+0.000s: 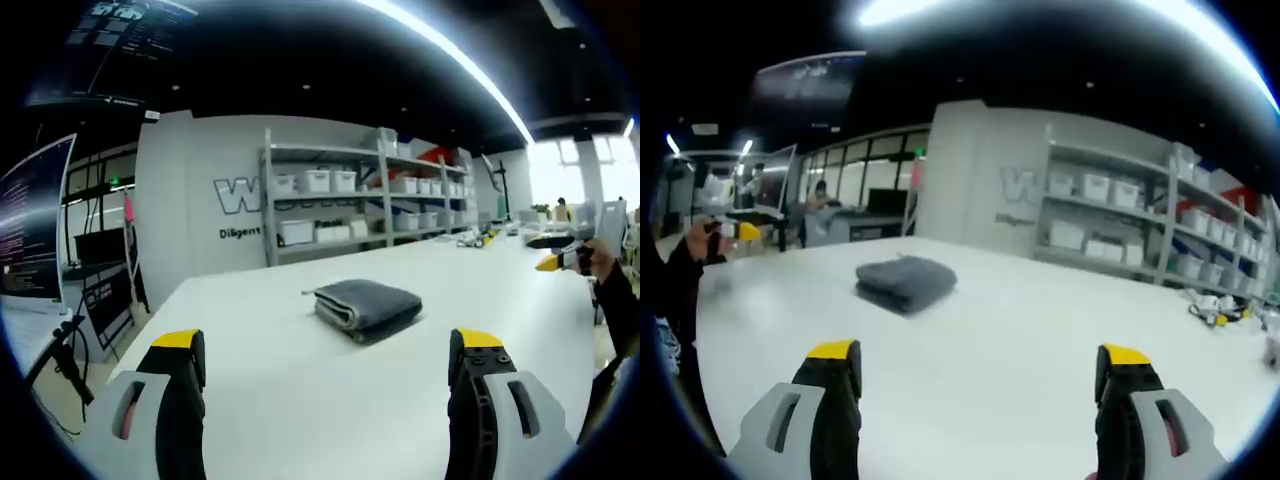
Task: Open the folded towel by lifting each exposed corner and separating the folded layers until the towel lies flat within the target outline without major curled edges
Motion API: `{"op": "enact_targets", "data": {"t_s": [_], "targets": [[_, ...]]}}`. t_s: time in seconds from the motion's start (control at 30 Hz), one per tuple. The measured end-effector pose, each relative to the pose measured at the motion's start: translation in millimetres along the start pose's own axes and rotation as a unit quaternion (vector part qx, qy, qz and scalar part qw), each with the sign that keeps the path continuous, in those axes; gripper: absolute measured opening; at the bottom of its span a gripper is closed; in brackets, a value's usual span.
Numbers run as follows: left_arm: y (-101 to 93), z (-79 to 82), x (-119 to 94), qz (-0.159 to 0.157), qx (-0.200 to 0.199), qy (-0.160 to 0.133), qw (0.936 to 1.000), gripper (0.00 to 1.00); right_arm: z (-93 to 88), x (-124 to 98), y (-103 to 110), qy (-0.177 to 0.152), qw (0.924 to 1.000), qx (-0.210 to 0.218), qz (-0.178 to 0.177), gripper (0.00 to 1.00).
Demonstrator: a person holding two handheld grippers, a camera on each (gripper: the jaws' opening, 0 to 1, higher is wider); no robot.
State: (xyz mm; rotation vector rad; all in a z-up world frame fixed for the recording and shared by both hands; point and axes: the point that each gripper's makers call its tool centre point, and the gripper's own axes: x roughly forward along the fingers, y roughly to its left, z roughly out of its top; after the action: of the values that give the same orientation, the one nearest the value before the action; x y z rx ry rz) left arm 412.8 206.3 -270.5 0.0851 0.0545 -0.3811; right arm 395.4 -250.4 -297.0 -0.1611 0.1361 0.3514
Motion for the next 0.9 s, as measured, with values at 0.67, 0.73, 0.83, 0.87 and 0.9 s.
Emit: {"op": "enact_targets", "data": {"t_s": [0.67, 0.73, 0.83, 0.87, 0.9], "targets": [[6.0, 11.9, -11.8, 0.0, -0.005, -0.015, 0.9999, 1.0, 26.2, -10.9, 1.8, -0.015, 0.9997, -0.011, -0.016, 0.99], [7.7, 13.5, -13.7, 0.0, -0.005, -0.018, 0.9998, 1.0, 27.7, -10.1, 4.0, -0.016, 0.9997, -0.012, -0.015, 0.99], [9.7, 15.0, -15.1, 0.001, -0.002, -0.019, 0.9998, 1.0, 28.7, -6.9, 11.3, -0.015, 0.9997, -0.016, -0.008, 0.99], [10.0, 16.2, -15.9, 0.0, -0.002, -0.021, 0.9998, 1.0, 28.4, -5.8, 13.1, -0.012, 0.9997, -0.018, -0.006, 0.99], [9.9, 16.5, -16.1, -0.001, -0.002, -0.022, 0.9998, 1.0, 28.6, -5.0, 14.2, -0.01, 0.9997, -0.021, -0.006, 0.99]]}}
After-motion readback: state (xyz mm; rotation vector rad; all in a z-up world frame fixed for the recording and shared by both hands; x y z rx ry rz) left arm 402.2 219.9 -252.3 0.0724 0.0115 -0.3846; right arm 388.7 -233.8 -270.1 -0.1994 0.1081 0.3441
